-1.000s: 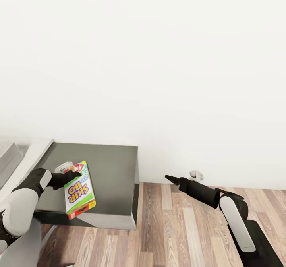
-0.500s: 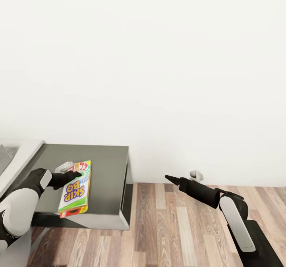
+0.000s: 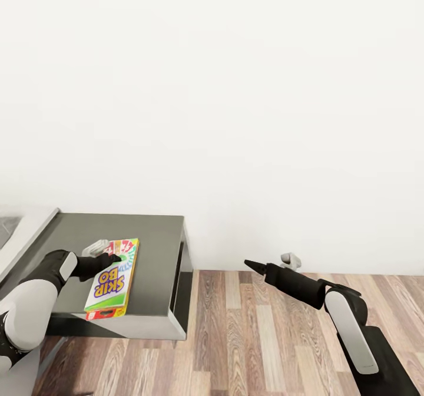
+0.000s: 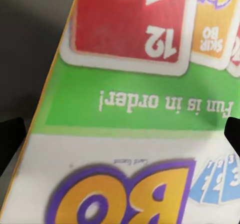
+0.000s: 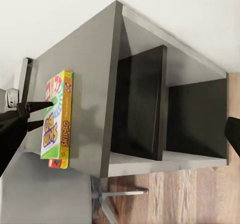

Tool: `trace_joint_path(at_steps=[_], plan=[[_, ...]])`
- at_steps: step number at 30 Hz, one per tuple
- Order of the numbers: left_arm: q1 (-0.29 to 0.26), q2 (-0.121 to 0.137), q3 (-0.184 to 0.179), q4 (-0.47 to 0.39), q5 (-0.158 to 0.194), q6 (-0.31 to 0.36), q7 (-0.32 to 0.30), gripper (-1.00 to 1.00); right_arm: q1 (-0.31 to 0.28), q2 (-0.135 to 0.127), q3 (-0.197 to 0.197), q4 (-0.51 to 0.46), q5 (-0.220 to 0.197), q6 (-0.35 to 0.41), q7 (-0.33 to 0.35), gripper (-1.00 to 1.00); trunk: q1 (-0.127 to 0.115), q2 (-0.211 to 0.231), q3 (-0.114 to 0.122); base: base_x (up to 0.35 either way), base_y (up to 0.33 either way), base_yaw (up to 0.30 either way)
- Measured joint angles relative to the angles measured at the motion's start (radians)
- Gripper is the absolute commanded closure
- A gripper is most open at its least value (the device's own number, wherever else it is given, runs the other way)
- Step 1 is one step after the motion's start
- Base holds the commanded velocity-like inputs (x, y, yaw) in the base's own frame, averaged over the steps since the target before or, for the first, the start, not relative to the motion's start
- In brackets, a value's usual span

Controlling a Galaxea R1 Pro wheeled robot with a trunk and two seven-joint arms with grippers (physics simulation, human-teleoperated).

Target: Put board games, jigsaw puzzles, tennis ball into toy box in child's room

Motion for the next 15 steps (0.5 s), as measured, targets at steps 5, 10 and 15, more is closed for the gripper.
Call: trace_joint_path(at_steps=[5,10,15], plan=[[0.0,-0.001,-0.001,0.0,0.0,0.0,0.0,-1.0,0.0,0.0,0.001,0.001,0.001,-0.001,-0.001,-1.0,0.0,0.0,0.0,0.0,-0.112,-0.001],[-0.006,-0.013,-0.008,-0.011,-0.003,-0.009,0.011,-1.0,-0.001,0.011,0.014,0.013,0.008,-0.012,0.001,-1.0,0.0,0.0,0.0,0.0,-0.052,0.0],[-0.005,-0.022,-0.008,-0.012,-0.004,-0.008,0.017,-1.0,0.0,0.039,0.015,0.022,0.007,-0.022,0.0,-1.0,0.0,0.0,0.0,0.0,0.0,0.0]])
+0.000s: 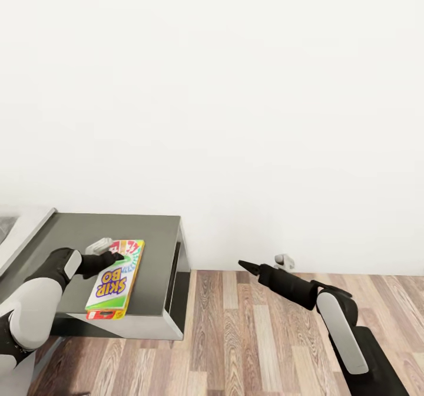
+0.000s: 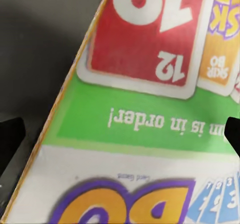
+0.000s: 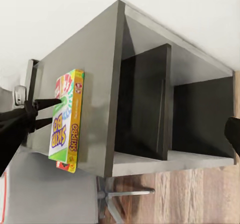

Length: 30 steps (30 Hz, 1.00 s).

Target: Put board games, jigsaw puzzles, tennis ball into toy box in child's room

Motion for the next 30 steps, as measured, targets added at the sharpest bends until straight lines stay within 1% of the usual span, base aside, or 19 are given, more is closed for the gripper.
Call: trace_joint_path(at_steps=[4,7,30], plan=[[0.0,0.005,-0.002,-0.001,0.0,0.0,-0.017,-1.0,0.0,0.023,0.001,0.003,0.001,-0.006,0.001,-1.0,0.0,0.0,0.0,0.0,0.0,0.0],[0.0,0.006,-0.002,-0.001,-0.001,0.0,-0.02,-1.0,0.0,0.029,0.002,0.004,0.001,-0.007,0.002,-1.0,0.0,0.0,0.0,0.0,0.0,0.0],[0.0,0.005,-0.004,-0.001,0.0,0.002,-0.021,-1.0,0.001,0.03,0.002,0.004,0.002,-0.007,0.003,-1.0,0.0,0.0,0.0,0.0,0.0,0.0]])
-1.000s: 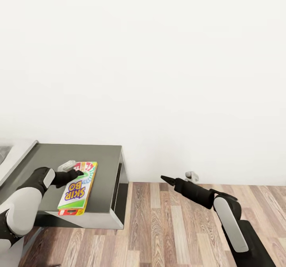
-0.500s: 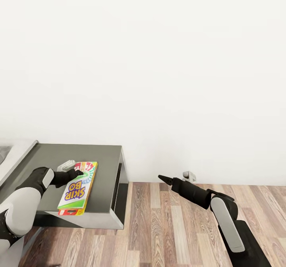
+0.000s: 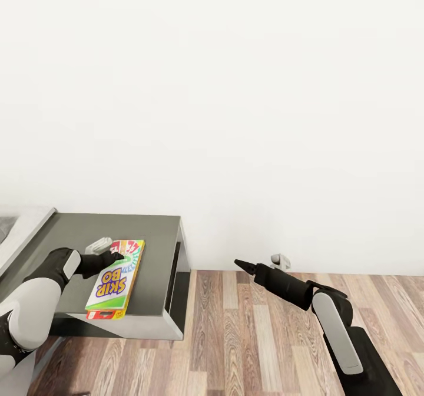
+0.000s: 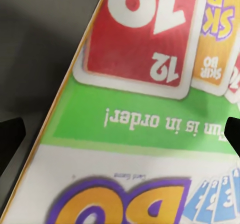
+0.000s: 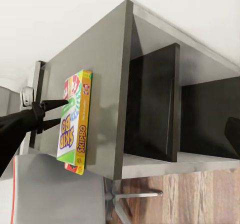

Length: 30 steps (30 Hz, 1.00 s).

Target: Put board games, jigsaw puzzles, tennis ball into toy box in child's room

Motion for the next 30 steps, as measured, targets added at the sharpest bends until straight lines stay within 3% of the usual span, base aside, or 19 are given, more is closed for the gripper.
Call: trace_joint_path(at_steps=[14,20,26,30], plan=[[0.0,0.0,-0.002,0.001,0.0,0.001,-0.011,-1.0,0.0,0.0,0.0,0.0,0.0,0.0,0.0,-1.0,0.0,0.0,0.0,0.0,0.0,0.0],[0.0,0.0,-0.006,0.001,0.0,0.002,-0.065,-1.0,0.001,0.0,0.0,0.0,0.0,0.0,0.0,-1.0,0.0,0.0,0.0,0.0,0.0,0.0],[0.0,0.0,-0.079,0.001,0.001,0.001,-0.099,-1.0,0.001,0.0,0.0,0.0,0.0,0.0,0.0,-1.0,0.0,0.0,0.0,0.0,0.0,0.0],[0.0,0.0,-0.099,0.001,0.001,0.0,-0.103,-1.0,0.001,0.0,0.0,0.0,0.0,0.0,0.0,-1.0,0.0,0.0,0.0,0.0,0.0,0.0]])
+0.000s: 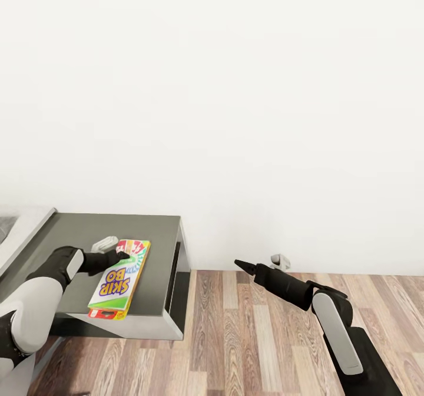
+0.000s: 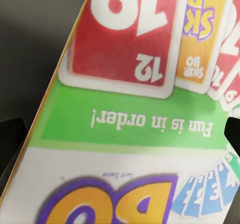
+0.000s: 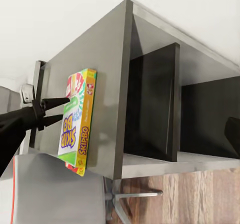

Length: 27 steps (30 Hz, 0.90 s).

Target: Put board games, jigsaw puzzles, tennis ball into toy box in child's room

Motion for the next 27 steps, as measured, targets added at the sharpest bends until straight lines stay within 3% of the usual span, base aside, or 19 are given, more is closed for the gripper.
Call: trace_joint_path(at_steps=[14,19,24,27], plan=[[0.0,-0.003,-0.007,0.009,0.0,0.003,-0.005,-1.0,0.0,0.0,0.0,0.0,0.0,0.0,0.0,-1.0,0.0,0.0,0.0,0.0,0.0,0.0],[0.0,-0.003,-0.013,0.009,-0.017,0.002,-0.114,-1.0,0.0,0.0,0.0,-0.001,0.0,0.0,0.0,-1.0,0.0,0.0,0.0,0.0,0.0,0.0],[0.0,-0.003,-0.08,0.009,-0.041,0.0,-0.162,-1.0,0.0,0.0,0.0,0.0,0.0,0.0,0.0,-1.0,0.0,0.0,0.0,0.0,0.0,0.0],[0.0,-0.003,-0.096,0.009,-0.045,-0.002,-0.215,-1.0,0.0,0.0,0.0,-0.001,0.0,0.0,0.0,-1.0,0.0,0.0,0.0,0.0,0.0,0.0]])
